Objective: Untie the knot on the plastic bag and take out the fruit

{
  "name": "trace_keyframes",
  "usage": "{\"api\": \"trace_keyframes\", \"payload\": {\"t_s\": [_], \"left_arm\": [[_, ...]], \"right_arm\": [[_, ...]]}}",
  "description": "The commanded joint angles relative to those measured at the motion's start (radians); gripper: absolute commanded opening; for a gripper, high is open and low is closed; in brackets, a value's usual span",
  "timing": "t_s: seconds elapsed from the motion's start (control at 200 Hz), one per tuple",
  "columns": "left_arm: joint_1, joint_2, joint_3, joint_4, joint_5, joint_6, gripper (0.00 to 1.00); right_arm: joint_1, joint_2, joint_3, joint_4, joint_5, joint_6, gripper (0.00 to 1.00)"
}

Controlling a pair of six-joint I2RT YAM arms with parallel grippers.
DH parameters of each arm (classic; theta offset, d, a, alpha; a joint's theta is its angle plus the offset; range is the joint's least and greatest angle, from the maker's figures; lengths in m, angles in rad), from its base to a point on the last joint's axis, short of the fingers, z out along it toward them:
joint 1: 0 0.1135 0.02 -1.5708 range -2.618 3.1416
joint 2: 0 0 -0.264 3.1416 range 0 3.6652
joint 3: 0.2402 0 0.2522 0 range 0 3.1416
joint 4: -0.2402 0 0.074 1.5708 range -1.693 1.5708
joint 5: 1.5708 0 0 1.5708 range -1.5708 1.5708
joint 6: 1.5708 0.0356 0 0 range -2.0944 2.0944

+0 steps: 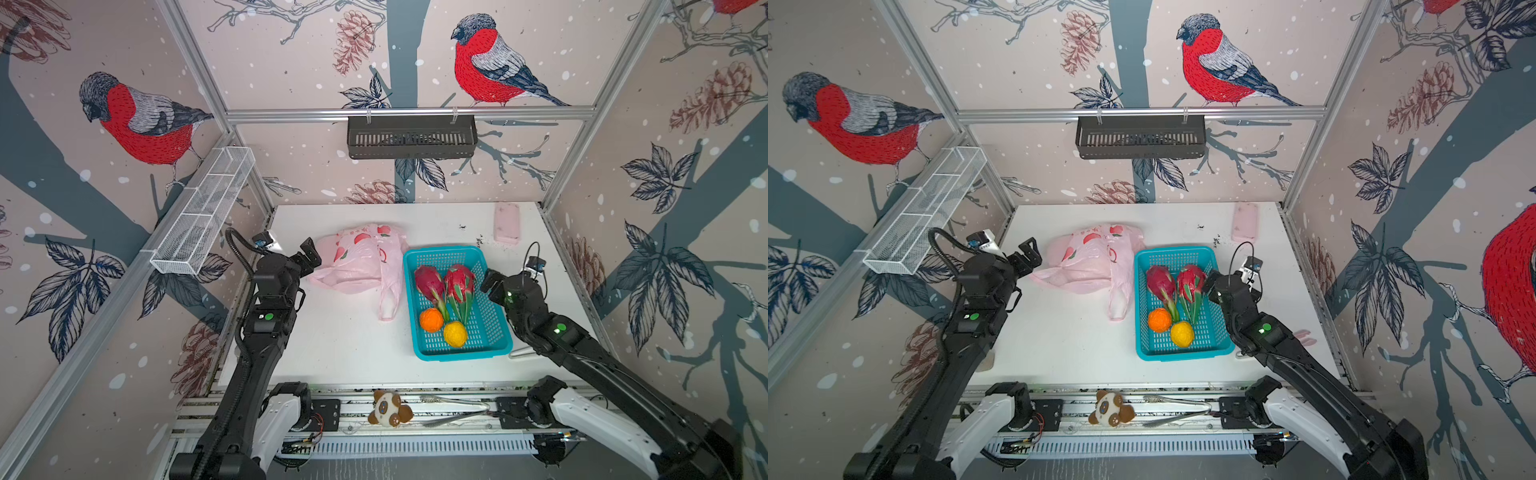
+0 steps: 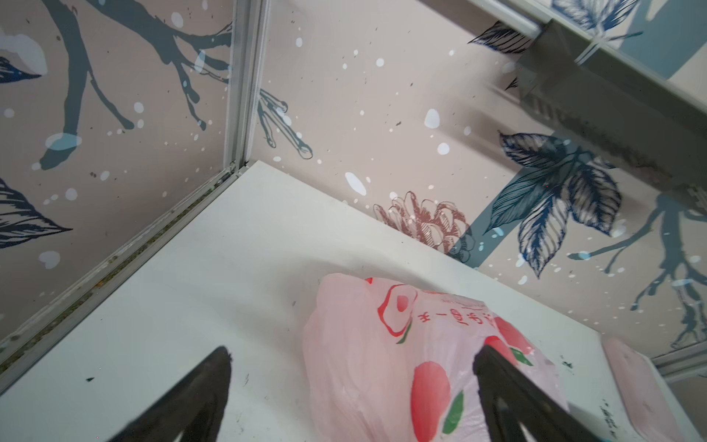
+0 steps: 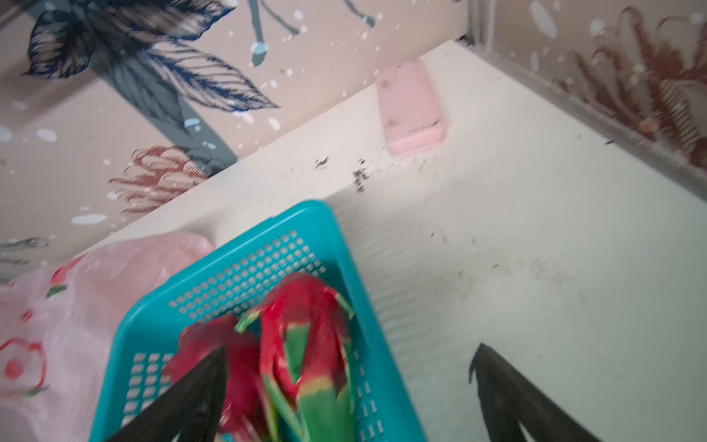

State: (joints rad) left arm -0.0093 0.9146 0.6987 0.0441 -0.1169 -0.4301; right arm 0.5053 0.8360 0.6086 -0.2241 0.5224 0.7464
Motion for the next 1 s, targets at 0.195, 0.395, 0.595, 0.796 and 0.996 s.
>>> {"api": "trace_keyframes", "payload": {"t_s": [0.195, 0.395, 0.595, 0.796, 0.996], "left_arm": [[0.047, 0.221, -0.073, 0.187, -0.131, 0.065, 0.98], [0.047, 0.331, -0.189, 0.386, -0.169, 0.136, 0.98], [0.046, 0.384, -0.288, 0.56, -0.198, 0.209, 0.98], [0.047, 0.407, -0.418, 0.846, -0.213, 0.299, 0.98], [0.046, 0.429, -0.485, 1.071, -0.086, 0.331, 0.98]], "right_arm": [[-0.521, 0.119, -0.131, 0.39, -0.331, -0.283, 0.99], [-0.552, 0.219, -0.23, 0.602, -0.222, -0.451, 0.99], [-0.556, 0.272, -0.311, 0.828, -0.185, -0.514, 0.99], [-0.547, 0.39, -0.377, 1.114, -0.235, -0.525, 0.99], [-0.487, 0.518, -0.394, 1.337, -0.215, -0.602, 0.99]]}}
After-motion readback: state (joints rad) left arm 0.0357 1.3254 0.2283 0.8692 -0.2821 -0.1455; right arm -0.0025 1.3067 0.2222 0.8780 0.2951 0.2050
